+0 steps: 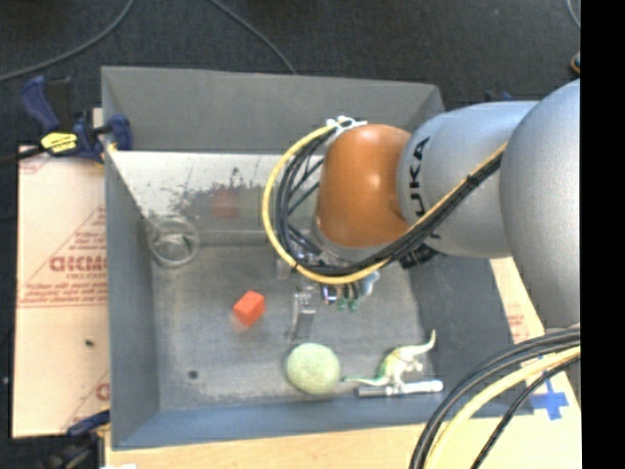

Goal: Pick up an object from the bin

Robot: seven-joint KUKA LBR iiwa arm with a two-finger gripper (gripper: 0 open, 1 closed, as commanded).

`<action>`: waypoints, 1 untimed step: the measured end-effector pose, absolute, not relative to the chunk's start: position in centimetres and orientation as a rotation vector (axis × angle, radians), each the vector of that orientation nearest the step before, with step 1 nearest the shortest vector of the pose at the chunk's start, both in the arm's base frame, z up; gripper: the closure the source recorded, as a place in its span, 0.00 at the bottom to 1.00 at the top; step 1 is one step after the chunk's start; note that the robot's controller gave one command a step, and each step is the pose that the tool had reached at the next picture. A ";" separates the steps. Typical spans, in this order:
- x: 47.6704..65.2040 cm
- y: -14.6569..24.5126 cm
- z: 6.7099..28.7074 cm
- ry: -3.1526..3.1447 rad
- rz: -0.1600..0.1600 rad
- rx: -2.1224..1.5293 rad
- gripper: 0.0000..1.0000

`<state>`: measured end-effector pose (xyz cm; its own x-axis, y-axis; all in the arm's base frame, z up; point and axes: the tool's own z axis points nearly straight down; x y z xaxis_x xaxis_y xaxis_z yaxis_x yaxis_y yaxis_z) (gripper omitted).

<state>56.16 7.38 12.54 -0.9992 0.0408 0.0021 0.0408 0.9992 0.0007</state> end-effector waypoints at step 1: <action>53.0 9.2 7.3 -3.103 -0.001 -0.456 0.00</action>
Offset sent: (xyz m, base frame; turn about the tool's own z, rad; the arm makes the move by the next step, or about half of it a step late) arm -0.0309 0.0184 -0.0510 0.2544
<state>52.97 9.21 7.29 -0.9576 0.2879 0.0057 0.2879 0.9577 -0.0003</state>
